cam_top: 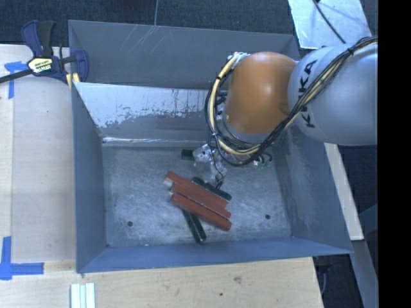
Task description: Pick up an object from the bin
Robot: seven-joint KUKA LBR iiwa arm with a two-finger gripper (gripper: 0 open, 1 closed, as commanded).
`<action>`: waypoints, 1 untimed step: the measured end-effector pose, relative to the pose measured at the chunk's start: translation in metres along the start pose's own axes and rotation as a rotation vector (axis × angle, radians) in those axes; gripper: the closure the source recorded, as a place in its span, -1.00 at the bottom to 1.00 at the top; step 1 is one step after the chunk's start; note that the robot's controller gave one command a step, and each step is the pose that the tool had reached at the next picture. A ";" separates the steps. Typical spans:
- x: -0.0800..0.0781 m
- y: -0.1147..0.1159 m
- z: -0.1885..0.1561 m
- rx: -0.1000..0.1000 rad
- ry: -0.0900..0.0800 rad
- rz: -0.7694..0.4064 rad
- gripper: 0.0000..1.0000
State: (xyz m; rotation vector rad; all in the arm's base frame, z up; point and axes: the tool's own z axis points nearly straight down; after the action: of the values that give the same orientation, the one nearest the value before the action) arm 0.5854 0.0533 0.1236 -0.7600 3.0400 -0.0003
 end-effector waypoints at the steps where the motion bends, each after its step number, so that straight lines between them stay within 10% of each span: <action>1: 0.001 0.000 0.001 -0.001 0.003 0.004 -1.00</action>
Offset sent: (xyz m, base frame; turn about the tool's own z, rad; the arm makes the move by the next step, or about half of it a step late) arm 0.0000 0.0000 0.0000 0.0000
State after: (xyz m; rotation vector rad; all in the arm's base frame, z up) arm 0.5847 0.0526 0.1224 -0.7554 3.0440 0.0004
